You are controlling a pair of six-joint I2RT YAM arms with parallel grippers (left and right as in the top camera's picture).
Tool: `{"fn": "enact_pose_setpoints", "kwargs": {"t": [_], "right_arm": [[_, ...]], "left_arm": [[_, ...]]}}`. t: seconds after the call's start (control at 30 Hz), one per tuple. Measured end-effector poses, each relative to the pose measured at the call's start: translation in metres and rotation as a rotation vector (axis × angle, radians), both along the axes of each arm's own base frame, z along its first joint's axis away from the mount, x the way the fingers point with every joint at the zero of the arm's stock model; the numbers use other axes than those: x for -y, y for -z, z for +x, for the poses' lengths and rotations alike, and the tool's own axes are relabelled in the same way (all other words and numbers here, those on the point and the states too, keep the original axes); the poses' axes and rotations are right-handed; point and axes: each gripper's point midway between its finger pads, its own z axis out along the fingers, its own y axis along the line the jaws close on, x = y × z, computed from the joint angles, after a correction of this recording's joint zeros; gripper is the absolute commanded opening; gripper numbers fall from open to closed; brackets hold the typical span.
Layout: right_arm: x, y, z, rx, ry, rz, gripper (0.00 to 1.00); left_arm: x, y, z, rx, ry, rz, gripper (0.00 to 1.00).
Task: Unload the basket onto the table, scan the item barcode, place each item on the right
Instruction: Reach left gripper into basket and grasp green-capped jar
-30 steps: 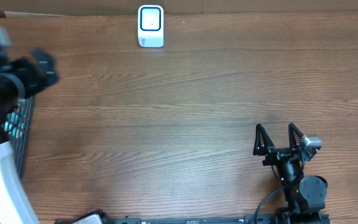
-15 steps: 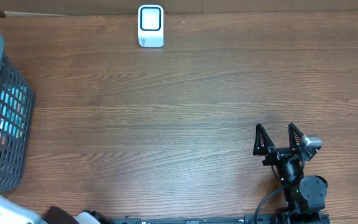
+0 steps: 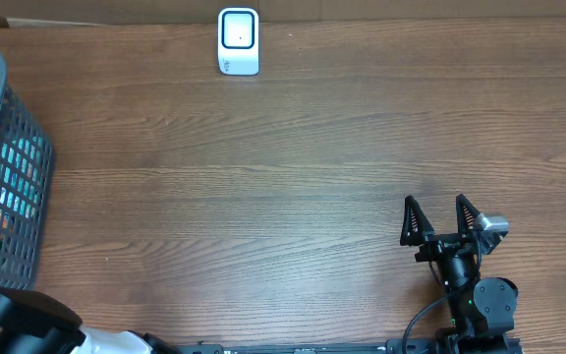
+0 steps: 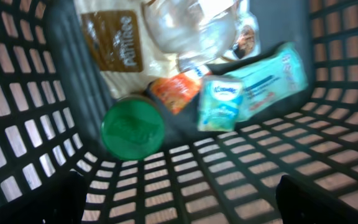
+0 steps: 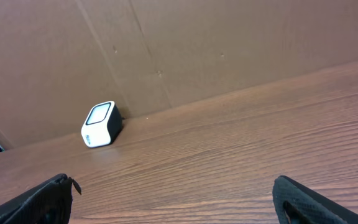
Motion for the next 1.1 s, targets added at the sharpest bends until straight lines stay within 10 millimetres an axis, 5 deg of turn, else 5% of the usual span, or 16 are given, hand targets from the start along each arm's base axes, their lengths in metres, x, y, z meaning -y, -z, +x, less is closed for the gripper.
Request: {"fn": "enact_pose_setpoints", "kwargs": {"t": [0.5, 0.83, 1.1], "right_arm": [[0.0, 0.0, 0.0, 0.0, 0.0, 0.0, 1.0], [0.0, 0.0, 0.0, 0.0, 0.0, 0.0, 1.0], [0.0, 0.0, 0.0, 0.0, 0.0, 0.0, 1.0]], "left_arm": [[-0.006, 0.054, -0.022, -0.187, -0.033, -0.081, 1.0], [0.001, 0.11, -0.035, -0.254, -0.015, -0.131, 1.0], [-0.001, 0.117, -0.036, -0.254, -0.003, -0.124, 0.99]]}}
